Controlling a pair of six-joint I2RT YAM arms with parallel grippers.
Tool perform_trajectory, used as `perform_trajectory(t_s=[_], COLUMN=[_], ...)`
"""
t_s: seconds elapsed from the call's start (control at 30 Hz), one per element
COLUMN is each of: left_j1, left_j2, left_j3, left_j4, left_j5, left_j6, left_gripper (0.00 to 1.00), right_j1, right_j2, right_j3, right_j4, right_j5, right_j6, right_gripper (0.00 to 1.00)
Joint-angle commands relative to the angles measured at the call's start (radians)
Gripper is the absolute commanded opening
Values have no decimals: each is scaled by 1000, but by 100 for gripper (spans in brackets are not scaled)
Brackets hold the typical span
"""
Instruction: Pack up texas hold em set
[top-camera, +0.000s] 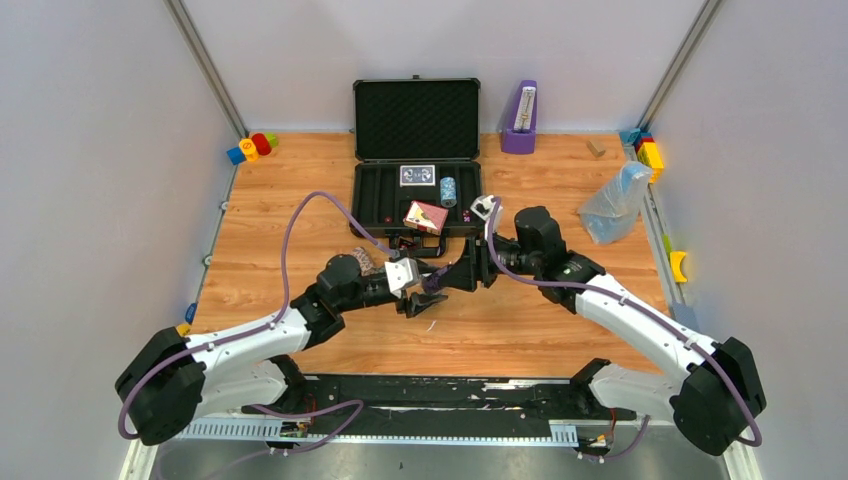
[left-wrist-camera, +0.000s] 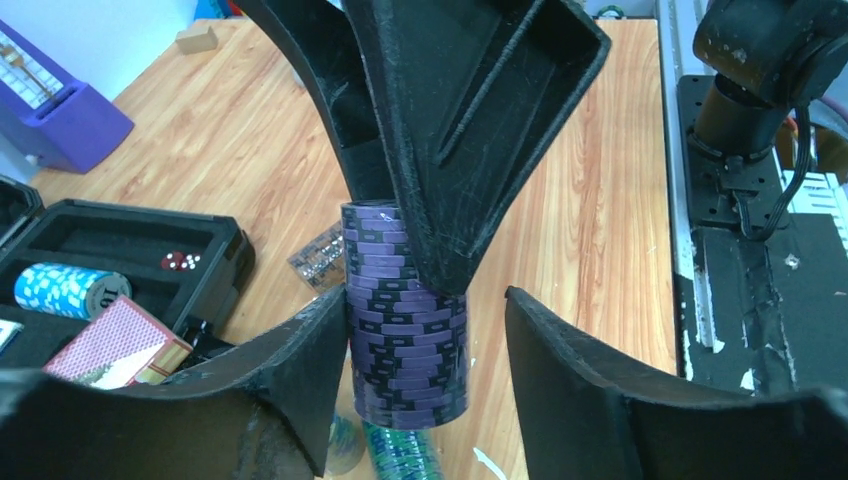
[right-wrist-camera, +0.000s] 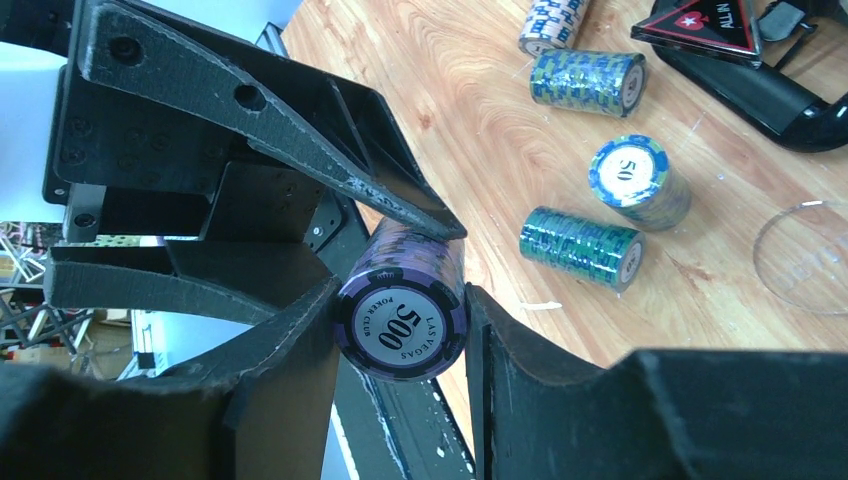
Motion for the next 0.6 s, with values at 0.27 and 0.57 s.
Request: perform_trajectory(t_s=[0.27,0.57], left_j1=[-9,-6], left_j2=[-3,-32], left_j3=[101,128], left_j4=[-100,-186], left_j5=[-33,-451], left_j6=[23,-225], left_gripper=[0,0], right_j1=[5,4], right_j2=[-74,-268], right_j3=[26,-93], right_j4=[118,49], right_j5=[24,456], right_j6=[53,91], right_gripper=[55,100])
